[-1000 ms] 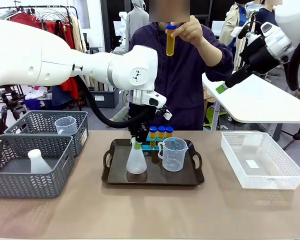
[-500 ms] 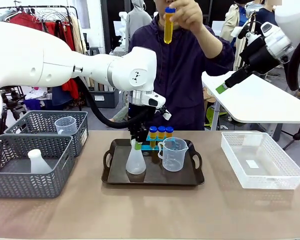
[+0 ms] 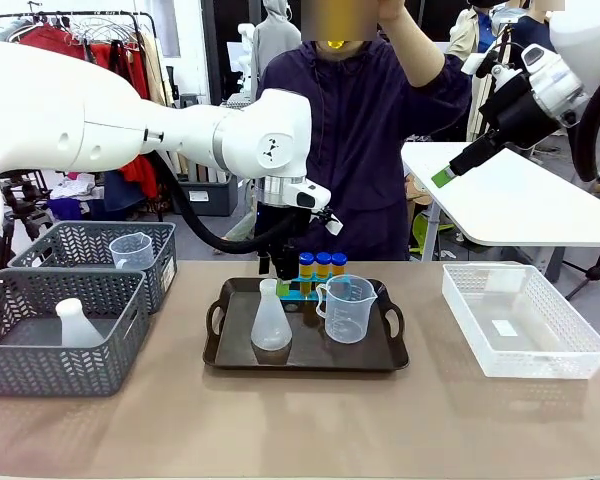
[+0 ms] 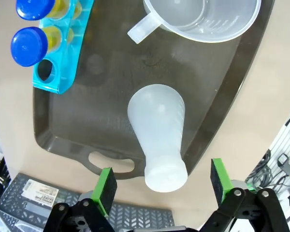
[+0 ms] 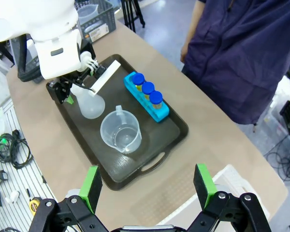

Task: Prepare the laboratory tools.
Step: Pick up one Small flask and place it on the Handle tray.

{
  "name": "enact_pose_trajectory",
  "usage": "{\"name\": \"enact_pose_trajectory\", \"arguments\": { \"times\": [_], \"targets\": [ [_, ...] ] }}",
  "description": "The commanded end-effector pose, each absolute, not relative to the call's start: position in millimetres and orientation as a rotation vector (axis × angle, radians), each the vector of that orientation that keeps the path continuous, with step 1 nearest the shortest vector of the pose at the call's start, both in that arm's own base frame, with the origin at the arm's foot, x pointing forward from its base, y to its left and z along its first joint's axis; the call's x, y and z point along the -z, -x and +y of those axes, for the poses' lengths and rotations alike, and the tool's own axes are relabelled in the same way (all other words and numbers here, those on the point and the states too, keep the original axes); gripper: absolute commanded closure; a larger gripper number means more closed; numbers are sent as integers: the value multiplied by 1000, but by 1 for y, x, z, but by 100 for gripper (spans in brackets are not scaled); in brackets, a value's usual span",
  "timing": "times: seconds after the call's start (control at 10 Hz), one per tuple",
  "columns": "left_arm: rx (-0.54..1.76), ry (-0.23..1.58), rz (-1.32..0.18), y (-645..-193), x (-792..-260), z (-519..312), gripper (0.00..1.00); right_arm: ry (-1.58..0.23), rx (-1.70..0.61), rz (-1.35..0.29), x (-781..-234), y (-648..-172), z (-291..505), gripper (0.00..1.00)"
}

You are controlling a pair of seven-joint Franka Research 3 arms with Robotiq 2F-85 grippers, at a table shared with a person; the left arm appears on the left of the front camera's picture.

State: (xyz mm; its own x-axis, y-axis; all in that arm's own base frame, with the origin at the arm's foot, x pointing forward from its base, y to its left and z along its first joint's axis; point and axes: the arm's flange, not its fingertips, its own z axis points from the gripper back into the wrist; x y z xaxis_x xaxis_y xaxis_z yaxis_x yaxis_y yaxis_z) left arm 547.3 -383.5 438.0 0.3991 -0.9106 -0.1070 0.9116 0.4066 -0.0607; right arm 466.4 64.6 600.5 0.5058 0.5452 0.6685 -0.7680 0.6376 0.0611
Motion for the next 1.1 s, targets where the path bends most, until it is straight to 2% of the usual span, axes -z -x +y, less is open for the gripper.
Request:
{"name": "enact_pose_trajectory", "arguments": {
  "times": [0.0,0.2,0.3,0.4,0.8,1.0],
  "targets": [
    [1157,25,100,-540,-447,-370,0,-394,-819,-666,-602,-467,63,0],
    [1137,36,73,-538,-454,-369,0,-394,-819,-666,-602,-467,63,0],
    [1136,145,100,-533,-464,-367,0,-394,-819,-666,-602,-467,63,0],
    [1140,9,99,-547,-455,-379,0,-394,-819,-666,-602,-467,63,0],
    [1142,35,102,-546,-456,-381,0,-394,-819,-666,-602,-467,63,0],
    [1095,-32,44,-532,-486,-368,0,-394,-819,-666,-602,-467,63,0]
  ]
}}
